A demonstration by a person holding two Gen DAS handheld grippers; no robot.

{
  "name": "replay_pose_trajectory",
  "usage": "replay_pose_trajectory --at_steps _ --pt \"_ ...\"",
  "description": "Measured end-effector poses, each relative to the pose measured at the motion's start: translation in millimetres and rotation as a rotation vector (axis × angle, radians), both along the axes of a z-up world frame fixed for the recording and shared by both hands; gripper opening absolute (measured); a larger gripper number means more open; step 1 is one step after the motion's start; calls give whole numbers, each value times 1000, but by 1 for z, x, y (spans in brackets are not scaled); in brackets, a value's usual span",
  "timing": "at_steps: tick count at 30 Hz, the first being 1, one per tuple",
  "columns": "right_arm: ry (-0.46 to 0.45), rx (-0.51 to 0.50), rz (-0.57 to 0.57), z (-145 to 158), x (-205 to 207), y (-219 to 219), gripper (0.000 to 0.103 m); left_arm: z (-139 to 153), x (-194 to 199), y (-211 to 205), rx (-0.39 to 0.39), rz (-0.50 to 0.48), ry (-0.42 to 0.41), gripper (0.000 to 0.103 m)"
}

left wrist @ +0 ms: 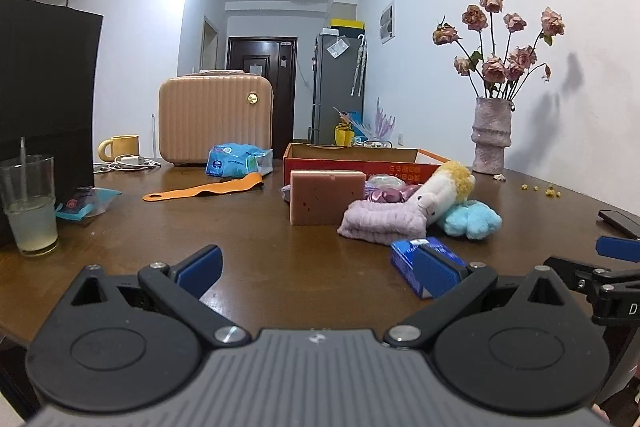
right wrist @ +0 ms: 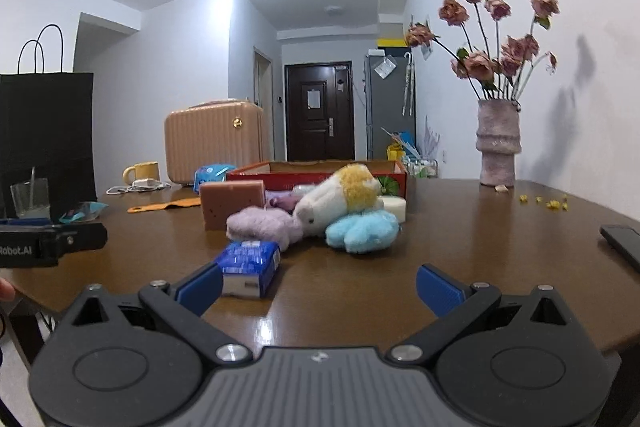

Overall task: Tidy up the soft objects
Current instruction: 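Close both grippers together on the red-brown sponge block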

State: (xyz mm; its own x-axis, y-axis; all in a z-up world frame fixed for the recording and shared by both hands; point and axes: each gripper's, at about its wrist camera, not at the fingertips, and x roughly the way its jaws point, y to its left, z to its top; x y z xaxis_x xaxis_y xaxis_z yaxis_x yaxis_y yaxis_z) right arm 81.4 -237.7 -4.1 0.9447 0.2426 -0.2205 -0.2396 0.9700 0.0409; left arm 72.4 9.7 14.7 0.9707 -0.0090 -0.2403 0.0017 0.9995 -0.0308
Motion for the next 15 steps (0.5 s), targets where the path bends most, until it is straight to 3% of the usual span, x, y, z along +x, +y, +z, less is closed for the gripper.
replay_pose_trajectory --at_steps 8,12,15 --pt "152 39 117 4 50 35 102 2 39 6 36 17 28 103" --pt "105 -79 157 9 64 68 99 11 60 10 62 1 32 103" --pt "97 -67 199 27 87 76 96 26 87 20 32 -5 29 103"
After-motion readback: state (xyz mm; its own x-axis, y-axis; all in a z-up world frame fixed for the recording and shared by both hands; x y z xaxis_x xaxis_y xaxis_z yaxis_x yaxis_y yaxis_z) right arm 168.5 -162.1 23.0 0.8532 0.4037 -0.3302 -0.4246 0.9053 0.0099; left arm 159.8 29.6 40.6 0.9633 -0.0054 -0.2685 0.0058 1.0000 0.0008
